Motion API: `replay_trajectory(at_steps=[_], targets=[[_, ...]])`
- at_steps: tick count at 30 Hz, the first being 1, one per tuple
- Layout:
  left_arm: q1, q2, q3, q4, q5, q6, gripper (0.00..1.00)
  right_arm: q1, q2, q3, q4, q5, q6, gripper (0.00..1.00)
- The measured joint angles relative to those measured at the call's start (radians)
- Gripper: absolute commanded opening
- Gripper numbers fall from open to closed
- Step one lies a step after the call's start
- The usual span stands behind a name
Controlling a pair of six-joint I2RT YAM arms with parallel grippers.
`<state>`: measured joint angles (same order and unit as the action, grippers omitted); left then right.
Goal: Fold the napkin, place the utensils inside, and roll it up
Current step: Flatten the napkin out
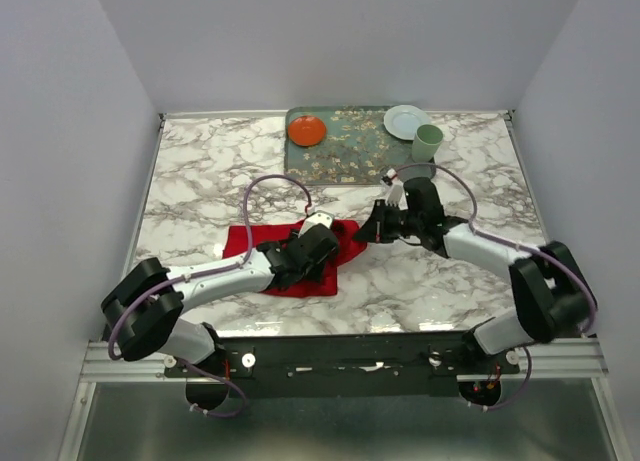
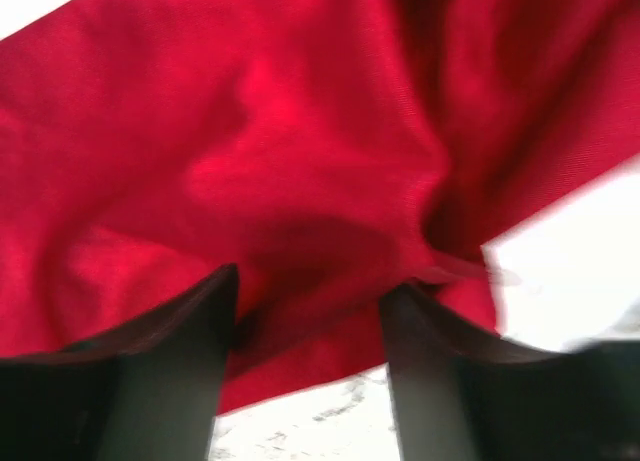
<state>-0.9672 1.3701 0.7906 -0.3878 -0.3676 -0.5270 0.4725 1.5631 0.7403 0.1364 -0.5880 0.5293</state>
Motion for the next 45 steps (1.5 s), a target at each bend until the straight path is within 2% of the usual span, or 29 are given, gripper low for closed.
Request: replay_trajectory(at_steps=[3, 6, 8, 9, 11, 14, 18, 22, 27, 33, 36, 39, 41, 42, 45], targets=[[0.009, 0.051, 0.020, -0.021, -0.057, -0.005, 0.27, 0.000, -0.176, 0.005, -0.065, 0.057, -0.035, 0.00], [0.014, 0.033, 0.047, -0.050, -0.077, 0.003, 0.24, -0.013, -0.349, 0.064, -0.172, 0.141, -0.091, 0.01], [0.016, -0.038, 0.078, -0.069, -0.073, 0.034, 0.21, -0.041, -0.428, 0.116, -0.241, 0.193, -0.125, 0.01], [0.017, -0.085, 0.100, -0.070, -0.067, 0.053, 0.09, -0.066, -0.474, 0.144, -0.273, 0.224, -0.143, 0.01], [0.019, -0.172, 0.168, -0.069, -0.042, 0.097, 0.02, -0.119, -0.555, 0.197, -0.324, 0.264, -0.169, 0.01], [0.022, -0.243, 0.296, -0.068, -0.032, 0.161, 0.01, -0.178, -0.630, 0.322, -0.395, 0.314, -0.220, 0.01], [0.066, -0.253, 0.438, -0.101, -0.028, 0.237, 0.02, -0.181, -0.617, 0.507, -0.476, 0.288, -0.294, 0.01], [0.169, -0.264, 0.494, -0.146, 0.029, 0.313, 0.04, -0.180, -0.542, 0.624, -0.503, 0.152, -0.328, 0.01], [0.294, -0.275, 0.588, -0.190, 0.100, 0.420, 0.04, -0.179, -0.449, 0.649, -0.537, -0.034, -0.324, 0.01], [0.346, -0.294, 0.676, -0.193, 0.214, 0.469, 0.03, -0.179, -0.449, 0.648, -0.544, -0.117, -0.317, 0.01], [0.351, -0.326, 0.631, -0.183, 0.282, 0.457, 0.04, -0.179, -0.507, 0.588, -0.526, -0.109, -0.291, 0.01], [0.351, -0.410, 0.449, -0.187, 0.391, 0.398, 0.05, -0.179, -0.644, 0.328, -0.476, -0.079, -0.218, 0.01], [0.351, -0.430, 0.336, -0.190, 0.467, 0.352, 0.03, -0.177, -0.711, 0.132, -0.470, 0.003, -0.142, 0.01], [0.351, -0.424, 0.277, -0.194, 0.525, 0.316, 0.03, -0.178, -0.720, 0.026, -0.486, 0.028, -0.122, 0.01], [0.349, -0.353, 0.169, -0.201, 0.663, 0.253, 0.00, -0.180, -0.679, -0.129, -0.568, 0.206, -0.058, 0.01]])
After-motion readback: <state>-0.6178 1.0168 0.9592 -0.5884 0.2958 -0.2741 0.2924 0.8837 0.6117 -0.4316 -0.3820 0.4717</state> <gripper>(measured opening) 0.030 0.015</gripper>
